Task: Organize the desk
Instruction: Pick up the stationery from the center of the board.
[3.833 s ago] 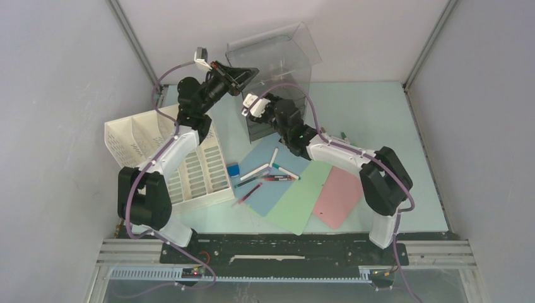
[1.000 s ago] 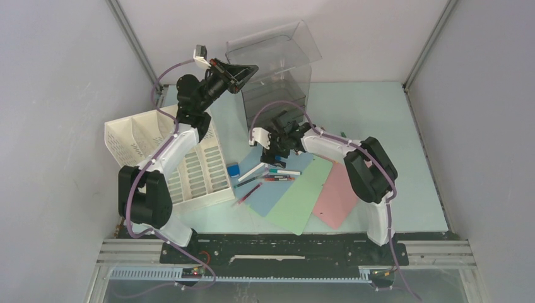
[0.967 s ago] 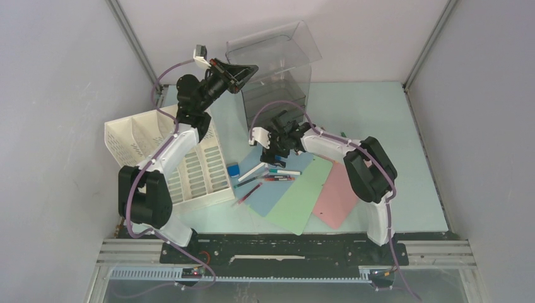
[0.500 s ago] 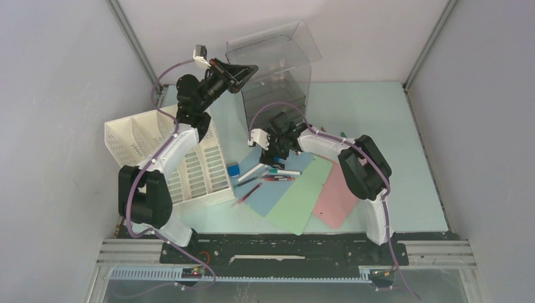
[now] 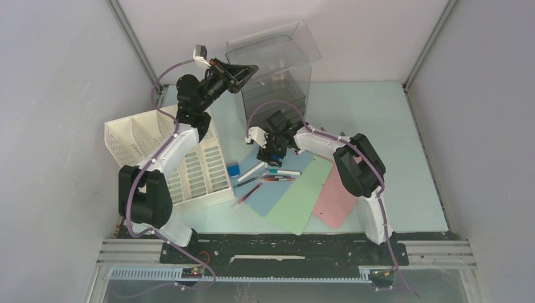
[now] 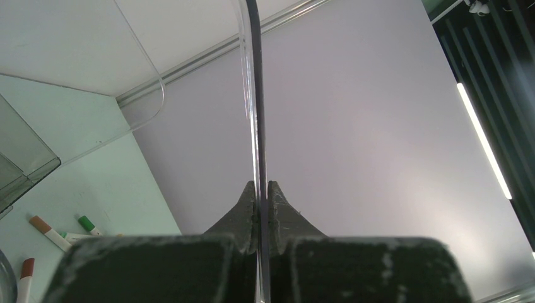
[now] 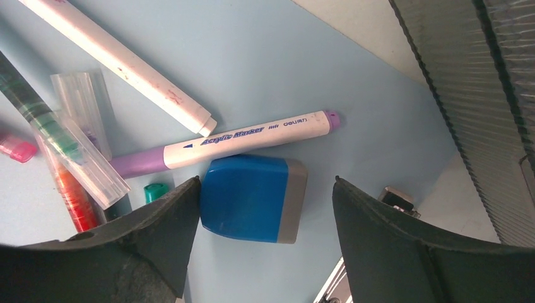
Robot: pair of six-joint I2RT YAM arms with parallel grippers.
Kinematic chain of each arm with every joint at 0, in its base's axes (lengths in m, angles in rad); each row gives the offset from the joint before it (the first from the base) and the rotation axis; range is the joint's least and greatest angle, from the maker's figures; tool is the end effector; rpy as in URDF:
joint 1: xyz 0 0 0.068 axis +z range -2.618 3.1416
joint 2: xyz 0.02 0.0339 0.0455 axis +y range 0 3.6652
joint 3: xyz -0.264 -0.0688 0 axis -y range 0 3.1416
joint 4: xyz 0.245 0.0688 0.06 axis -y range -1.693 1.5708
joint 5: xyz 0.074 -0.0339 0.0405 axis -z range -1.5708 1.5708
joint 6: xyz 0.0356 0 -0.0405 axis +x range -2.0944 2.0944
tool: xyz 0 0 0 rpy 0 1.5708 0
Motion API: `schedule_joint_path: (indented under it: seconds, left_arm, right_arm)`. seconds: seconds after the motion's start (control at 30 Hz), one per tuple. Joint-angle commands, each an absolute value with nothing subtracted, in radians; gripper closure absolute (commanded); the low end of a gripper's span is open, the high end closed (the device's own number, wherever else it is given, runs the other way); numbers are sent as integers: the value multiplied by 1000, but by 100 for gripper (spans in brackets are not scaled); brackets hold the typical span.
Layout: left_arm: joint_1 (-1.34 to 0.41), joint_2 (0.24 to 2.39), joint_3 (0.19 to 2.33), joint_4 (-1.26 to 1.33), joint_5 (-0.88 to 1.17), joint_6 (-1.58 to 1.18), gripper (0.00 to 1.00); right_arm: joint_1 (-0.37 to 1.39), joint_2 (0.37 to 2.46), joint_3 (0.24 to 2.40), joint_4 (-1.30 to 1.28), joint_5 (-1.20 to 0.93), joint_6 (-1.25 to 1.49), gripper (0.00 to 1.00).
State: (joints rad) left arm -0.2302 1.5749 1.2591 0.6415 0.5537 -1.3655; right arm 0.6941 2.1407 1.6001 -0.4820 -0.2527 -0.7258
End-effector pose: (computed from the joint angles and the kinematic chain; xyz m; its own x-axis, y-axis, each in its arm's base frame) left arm 0.3573 -0.1030 0.3918 -0.6014 -0.7144 -0.3579 0.4434 0.0742 -0.8932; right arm 0.3478 0.3010 0.1686 -0.0131 -0.8470 -0.5314 -0.9736 0.1319 -0.1863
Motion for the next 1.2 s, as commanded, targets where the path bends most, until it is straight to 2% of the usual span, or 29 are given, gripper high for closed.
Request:
schedule_joint_path:
  seconds: [0.0, 0.23, 0.43, 0.63, 0.87, 1.17]
  left_arm:
    - [-219, 1559, 1287, 749, 558, -1369, 100]
    - [-221, 1557, 1284, 749, 557, -1371, 100]
    - [-219, 1552, 1281, 750, 557, -1370, 100]
    - [-220, 1553, 1281, 752, 556, -1371, 100]
    - [-220, 1552, 1279, 759, 554, -1377, 100]
    - [-219, 1549, 1293, 772, 547, -1388, 100]
  right_arm:
    - [693, 2154, 1631, -516, -252, -704, 19]
    - [695, 2145, 1620, -528, -243, -685, 33]
    - [699, 2115, 1600, -511, -238, -673, 56]
    - [707, 2048, 1564, -492, -248, -675, 72]
    - [713, 1961, 1529, -492, -250, -685, 86]
    - [736, 1834, 1508, -493, -197, -732, 93]
